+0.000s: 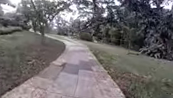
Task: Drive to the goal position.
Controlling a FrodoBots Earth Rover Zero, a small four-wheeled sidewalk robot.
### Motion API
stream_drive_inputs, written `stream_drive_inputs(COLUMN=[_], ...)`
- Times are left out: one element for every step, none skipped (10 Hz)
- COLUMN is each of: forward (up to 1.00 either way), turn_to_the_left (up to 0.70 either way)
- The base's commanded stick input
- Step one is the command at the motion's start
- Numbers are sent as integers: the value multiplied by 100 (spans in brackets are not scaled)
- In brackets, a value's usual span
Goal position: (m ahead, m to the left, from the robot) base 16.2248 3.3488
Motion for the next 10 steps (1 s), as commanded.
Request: stream_drive_inputs(forward=[70,70,70,70,70,70,70,70,70,70], turn_to_the_left=[0,0,0,0,0,0,0,0,0,0])
